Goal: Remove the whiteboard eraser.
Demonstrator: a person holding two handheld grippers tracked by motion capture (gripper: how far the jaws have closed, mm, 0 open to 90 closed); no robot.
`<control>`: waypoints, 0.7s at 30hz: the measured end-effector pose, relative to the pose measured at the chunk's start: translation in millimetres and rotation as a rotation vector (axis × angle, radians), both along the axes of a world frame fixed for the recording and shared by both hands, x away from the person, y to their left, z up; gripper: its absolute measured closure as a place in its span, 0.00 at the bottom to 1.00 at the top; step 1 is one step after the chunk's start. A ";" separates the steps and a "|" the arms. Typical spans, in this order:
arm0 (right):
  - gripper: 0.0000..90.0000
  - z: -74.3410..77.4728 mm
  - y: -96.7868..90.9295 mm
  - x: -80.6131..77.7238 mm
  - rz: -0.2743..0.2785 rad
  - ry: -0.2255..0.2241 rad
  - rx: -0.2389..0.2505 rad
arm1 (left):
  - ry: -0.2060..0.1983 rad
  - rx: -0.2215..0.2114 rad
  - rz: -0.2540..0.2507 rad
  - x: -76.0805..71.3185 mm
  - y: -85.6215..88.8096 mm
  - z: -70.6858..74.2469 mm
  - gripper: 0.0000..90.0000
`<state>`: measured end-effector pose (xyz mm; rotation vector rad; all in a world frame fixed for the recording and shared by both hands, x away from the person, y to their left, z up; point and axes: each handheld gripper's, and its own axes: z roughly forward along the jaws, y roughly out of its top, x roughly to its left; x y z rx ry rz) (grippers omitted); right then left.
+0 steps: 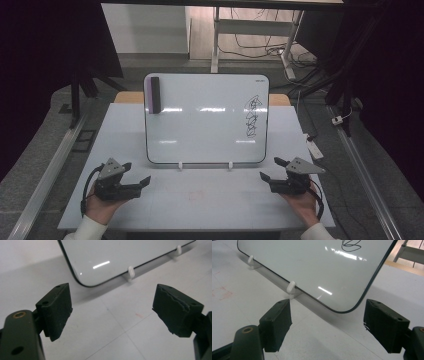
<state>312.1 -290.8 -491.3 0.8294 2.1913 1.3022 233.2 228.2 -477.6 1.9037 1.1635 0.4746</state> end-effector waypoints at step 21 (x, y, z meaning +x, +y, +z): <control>0.24 -1.6 3.3 0.5 -0.002 0.012 -0.004 | -0.071 -0.034 0.006 43.9 -5.4 75.9 0.22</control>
